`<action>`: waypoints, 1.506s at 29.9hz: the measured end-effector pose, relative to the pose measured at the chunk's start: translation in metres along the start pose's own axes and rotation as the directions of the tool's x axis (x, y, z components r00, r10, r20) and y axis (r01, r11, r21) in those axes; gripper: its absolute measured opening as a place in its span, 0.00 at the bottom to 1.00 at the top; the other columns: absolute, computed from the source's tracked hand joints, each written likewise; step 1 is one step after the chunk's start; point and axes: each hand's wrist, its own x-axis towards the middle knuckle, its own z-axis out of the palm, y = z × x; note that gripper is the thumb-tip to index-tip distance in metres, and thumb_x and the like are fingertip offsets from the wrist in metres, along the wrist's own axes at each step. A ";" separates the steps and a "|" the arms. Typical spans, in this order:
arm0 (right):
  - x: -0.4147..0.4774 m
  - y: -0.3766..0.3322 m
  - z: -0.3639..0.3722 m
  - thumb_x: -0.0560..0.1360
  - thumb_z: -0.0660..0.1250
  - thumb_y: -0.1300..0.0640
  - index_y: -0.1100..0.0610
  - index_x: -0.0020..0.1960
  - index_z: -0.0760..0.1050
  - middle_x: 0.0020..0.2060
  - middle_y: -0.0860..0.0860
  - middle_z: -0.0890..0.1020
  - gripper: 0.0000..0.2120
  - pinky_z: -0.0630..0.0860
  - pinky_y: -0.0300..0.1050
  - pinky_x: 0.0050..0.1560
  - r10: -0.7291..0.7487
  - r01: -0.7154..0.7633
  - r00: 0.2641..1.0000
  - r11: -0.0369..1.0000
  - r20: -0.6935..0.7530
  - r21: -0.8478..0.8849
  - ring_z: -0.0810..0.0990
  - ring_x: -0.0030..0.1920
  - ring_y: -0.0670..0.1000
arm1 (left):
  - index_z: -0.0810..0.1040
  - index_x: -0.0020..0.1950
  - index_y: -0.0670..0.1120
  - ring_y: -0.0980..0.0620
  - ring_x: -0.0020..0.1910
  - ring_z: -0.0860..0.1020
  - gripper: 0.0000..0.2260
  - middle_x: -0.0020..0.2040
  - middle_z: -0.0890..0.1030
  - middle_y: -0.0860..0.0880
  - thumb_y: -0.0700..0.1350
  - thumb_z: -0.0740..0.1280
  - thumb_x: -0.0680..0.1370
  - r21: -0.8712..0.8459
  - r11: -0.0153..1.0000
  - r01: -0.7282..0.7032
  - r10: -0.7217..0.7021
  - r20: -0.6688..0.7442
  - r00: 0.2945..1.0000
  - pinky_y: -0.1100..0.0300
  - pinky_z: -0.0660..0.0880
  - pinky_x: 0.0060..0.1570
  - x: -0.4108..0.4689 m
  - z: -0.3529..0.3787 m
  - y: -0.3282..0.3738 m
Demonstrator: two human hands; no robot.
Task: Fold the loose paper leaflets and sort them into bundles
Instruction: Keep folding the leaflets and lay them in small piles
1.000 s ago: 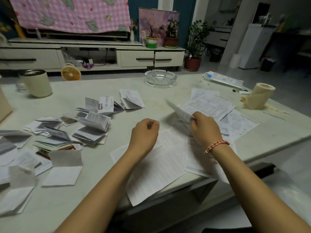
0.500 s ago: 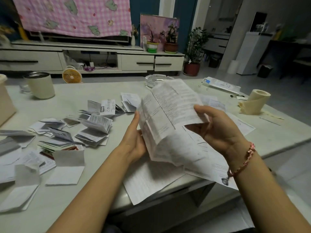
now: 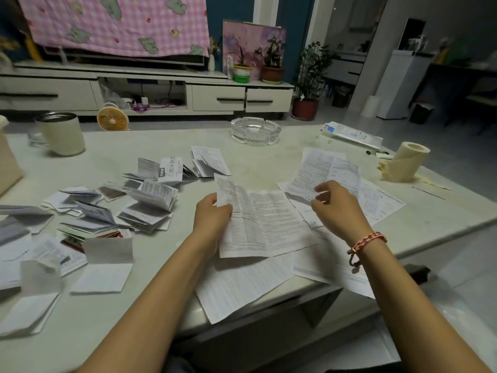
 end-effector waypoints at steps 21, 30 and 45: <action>-0.018 -0.035 -0.014 0.69 0.69 0.60 0.60 0.40 0.76 0.37 0.54 0.80 0.04 0.77 0.34 0.36 -0.147 -0.177 0.886 0.770 0.440 0.613 0.79 0.36 0.48 | 0.78 0.61 0.38 0.45 0.50 0.81 0.23 0.57 0.80 0.41 0.52 0.62 0.73 -0.442 0.775 0.452 -0.140 0.577 0.805 0.53 0.78 0.50 -0.013 -0.052 0.030; -0.014 -0.031 -0.011 0.76 0.66 0.60 0.58 0.46 0.75 0.42 0.54 0.83 0.02 0.81 0.43 0.41 0.057 -0.259 0.948 0.707 0.312 0.658 0.83 0.39 0.51 | 0.77 0.59 0.40 0.46 0.51 0.80 0.14 0.56 0.81 0.41 0.44 0.65 0.76 -0.283 0.923 0.261 -0.120 0.433 0.893 0.55 0.80 0.46 -0.020 -0.039 0.029; -0.012 -0.026 -0.010 0.73 0.59 0.74 0.57 0.29 0.78 0.46 0.57 0.81 0.20 0.76 0.38 0.41 -0.080 -0.139 0.967 0.630 0.242 0.764 0.80 0.47 0.53 | 0.77 0.42 0.39 0.48 0.33 0.76 0.14 0.34 0.77 0.44 0.37 0.53 0.77 -0.453 0.843 0.291 -0.162 0.302 0.939 0.59 0.76 0.33 -0.020 -0.034 0.032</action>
